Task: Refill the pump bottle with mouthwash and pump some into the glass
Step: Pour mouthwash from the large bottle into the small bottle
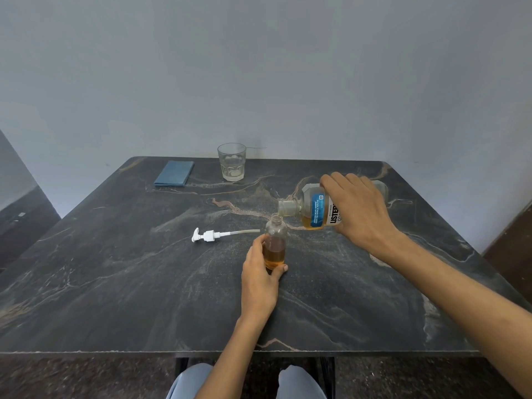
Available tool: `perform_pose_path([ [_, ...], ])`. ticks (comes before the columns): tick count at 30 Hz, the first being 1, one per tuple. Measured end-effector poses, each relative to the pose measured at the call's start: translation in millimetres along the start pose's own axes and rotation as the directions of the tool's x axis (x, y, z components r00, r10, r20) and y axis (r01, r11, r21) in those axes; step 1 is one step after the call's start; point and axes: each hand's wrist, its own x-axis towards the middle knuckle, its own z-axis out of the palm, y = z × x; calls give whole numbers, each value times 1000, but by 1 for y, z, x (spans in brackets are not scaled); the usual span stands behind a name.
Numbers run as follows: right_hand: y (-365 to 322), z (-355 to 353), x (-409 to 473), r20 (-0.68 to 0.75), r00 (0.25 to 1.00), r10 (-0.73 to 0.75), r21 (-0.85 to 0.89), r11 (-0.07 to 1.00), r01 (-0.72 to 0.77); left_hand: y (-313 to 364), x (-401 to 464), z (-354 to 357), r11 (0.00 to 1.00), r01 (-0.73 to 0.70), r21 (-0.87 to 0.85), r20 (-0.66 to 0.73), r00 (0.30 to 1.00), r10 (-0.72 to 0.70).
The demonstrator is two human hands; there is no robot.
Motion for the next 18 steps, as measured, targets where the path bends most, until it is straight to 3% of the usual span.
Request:
perform_pose_path([
  [18, -1, -1, -1, 9, 1000, 3, 13, 1000, -4, 0, 0, 0, 1000, 6, -8, 4, 1000, -6],
])
